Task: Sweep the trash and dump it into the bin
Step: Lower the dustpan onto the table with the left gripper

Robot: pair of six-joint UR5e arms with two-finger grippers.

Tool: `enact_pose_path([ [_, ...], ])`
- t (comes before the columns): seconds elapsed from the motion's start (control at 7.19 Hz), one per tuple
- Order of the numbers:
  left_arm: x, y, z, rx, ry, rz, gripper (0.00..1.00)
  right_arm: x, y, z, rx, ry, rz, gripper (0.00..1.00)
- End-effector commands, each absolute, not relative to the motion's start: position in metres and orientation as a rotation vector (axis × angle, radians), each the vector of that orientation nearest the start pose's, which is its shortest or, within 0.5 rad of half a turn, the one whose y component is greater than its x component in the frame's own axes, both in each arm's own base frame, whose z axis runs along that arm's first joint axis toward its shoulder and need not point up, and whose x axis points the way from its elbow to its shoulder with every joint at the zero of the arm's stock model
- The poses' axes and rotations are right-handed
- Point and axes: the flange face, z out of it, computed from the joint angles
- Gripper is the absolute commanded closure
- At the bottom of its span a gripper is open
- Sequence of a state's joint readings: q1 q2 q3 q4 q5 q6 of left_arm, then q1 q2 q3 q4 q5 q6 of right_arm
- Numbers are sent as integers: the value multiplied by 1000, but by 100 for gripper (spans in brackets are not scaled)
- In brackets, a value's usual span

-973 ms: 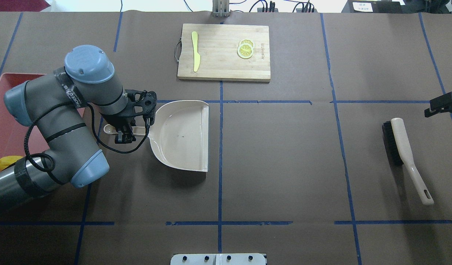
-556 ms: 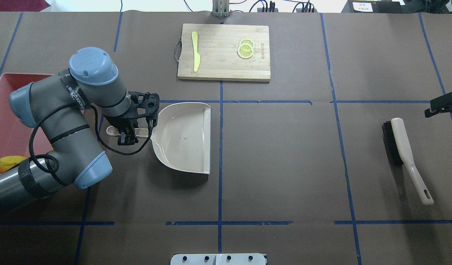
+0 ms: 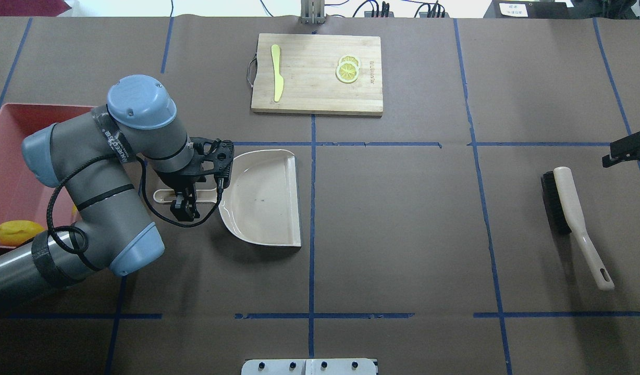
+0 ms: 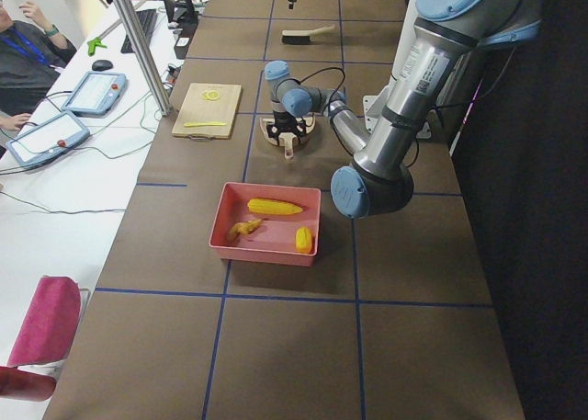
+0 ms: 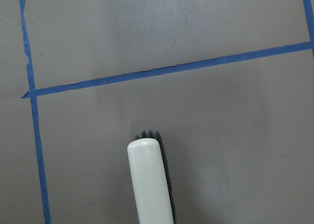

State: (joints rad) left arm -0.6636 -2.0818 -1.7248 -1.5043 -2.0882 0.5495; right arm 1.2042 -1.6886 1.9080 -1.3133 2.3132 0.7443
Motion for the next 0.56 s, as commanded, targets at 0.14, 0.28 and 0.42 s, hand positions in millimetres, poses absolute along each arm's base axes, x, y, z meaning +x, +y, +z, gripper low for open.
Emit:
enact_pose_path([
  [0.14,430,-472,283,553,665,1425,0,-102,-449,516,8,-861,175,1],
  [0.28,393,-484,273,527,654,1319,0,-102,-450,515,9,-862,174,1],
  [0.42,356,-494,297,341,606,1240,0,-102,-450,512,15,-865,171,1],
])
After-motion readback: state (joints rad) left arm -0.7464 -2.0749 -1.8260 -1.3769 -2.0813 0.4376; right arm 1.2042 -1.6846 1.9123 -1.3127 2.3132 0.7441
